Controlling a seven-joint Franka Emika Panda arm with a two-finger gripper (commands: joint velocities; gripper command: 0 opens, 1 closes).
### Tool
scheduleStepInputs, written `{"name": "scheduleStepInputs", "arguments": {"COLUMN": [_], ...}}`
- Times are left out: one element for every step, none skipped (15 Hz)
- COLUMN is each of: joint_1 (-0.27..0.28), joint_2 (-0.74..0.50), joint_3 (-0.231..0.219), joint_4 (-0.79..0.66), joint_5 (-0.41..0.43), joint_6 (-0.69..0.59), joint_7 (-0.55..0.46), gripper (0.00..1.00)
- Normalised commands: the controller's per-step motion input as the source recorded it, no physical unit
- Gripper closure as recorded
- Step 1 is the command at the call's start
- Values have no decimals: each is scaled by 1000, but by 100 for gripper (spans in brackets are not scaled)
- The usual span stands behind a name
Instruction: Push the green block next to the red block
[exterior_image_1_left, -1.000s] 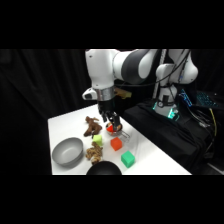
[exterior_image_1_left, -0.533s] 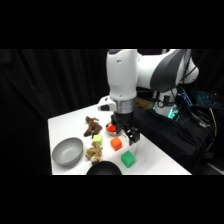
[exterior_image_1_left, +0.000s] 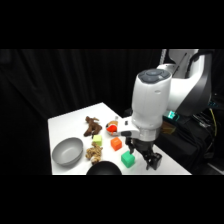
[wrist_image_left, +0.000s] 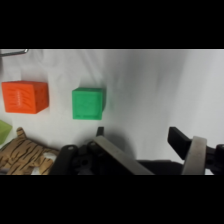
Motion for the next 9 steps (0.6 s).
{"name": "scheduleStepInputs", "arguments": {"joint_1": [186, 188, 200, 203, 201, 193, 193, 154, 140], "joint_2": [343, 328, 332, 319, 325, 318, 300, 281, 256], "joint_3": [-64, -77, -100, -117, -128, -140, -161, -138, -139], "joint_4": [185, 196, 210, 211, 212, 211, 207, 206, 197], "joint_5": [-155, -133, -130, -122, -115, -108, -110, -68, -60], "joint_6": [285, 262, 239, 223, 217, 203, 189, 161, 142], "joint_7": [271, 240, 235, 214, 189, 168, 166, 116, 100], "gripper": [0, 0, 0, 0, 0, 0, 0, 0, 0]}}
